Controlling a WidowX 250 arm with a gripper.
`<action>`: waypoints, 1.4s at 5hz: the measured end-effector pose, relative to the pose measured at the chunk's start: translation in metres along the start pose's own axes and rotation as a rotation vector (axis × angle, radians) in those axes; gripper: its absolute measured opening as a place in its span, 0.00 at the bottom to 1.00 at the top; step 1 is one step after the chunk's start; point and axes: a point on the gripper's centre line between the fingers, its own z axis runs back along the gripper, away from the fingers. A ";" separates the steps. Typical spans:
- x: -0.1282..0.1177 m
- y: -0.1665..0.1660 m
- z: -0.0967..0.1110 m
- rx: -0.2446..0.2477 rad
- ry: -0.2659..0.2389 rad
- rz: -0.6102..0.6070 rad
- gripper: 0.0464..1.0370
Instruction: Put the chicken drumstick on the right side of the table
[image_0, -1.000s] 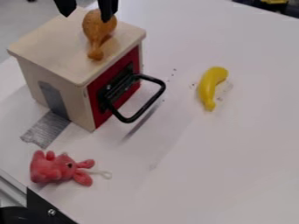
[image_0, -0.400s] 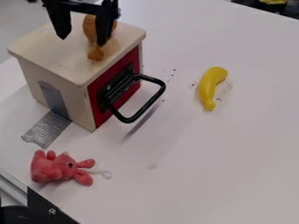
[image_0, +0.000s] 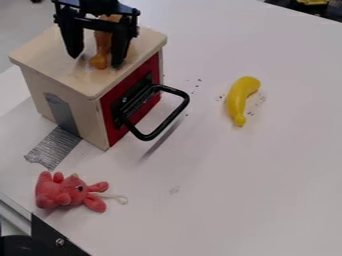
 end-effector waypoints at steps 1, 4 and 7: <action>0.000 0.001 -0.004 -0.010 0.004 0.003 0.65; -0.012 -0.022 0.001 -0.063 -0.021 -0.031 0.27; -0.050 -0.170 -0.006 -0.060 -0.055 -0.410 0.27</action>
